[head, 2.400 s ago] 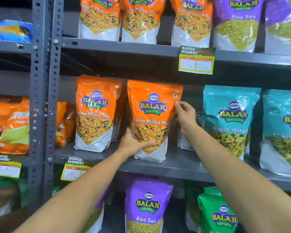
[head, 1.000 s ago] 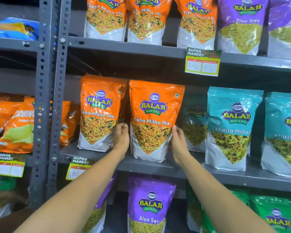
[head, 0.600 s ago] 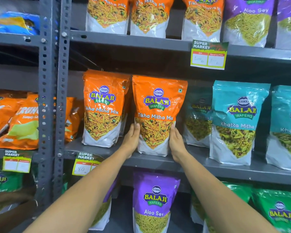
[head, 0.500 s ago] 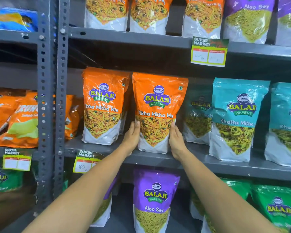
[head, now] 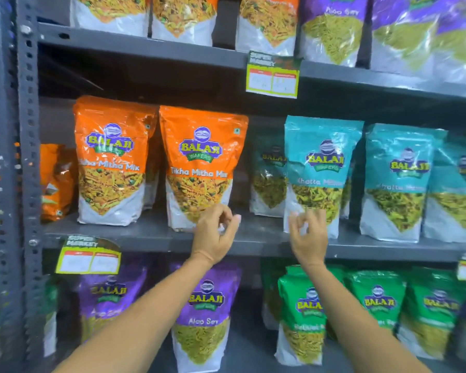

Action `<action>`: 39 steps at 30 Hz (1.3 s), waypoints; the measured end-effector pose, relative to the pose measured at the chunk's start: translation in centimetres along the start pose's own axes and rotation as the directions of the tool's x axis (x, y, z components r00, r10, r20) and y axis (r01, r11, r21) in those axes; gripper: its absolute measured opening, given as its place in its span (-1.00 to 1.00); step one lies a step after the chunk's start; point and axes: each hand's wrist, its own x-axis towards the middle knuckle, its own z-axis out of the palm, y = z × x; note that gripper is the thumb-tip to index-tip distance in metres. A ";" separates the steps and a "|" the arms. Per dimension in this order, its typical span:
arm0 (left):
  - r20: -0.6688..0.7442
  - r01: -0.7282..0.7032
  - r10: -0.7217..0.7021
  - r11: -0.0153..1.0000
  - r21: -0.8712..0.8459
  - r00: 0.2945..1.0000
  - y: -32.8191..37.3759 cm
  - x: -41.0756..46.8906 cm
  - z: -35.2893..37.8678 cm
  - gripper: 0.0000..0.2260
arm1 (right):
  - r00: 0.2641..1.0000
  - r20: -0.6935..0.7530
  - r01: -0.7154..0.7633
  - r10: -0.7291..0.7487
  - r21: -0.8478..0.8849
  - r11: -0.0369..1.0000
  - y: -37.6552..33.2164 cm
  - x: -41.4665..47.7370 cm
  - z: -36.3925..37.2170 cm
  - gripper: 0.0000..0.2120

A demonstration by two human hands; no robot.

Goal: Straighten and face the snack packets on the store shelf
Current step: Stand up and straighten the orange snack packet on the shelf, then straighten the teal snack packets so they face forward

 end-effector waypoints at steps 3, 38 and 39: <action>0.103 0.116 -0.123 0.991 0.068 0.987 1.2 0.7 4.3 -0.71 | 0.990 -0.059 -0.132 0.131 -0.008 0.991 5.8 2.8 -3.9 -0.74; -0.179 0.563 -0.585 0.811 -0.161 0.791 1.2 4.1 12.1 -0.92 | 0.623 0.555 -0.774 0.551 0.335 0.538 8.5 7.6 -1.0 -0.91; -0.181 0.568 -0.595 0.803 -0.181 0.783 1.2 4.0 12.1 -0.91 | 0.616 0.552 -0.780 0.562 0.324 0.536 8.6 7.7 -1.0 -0.92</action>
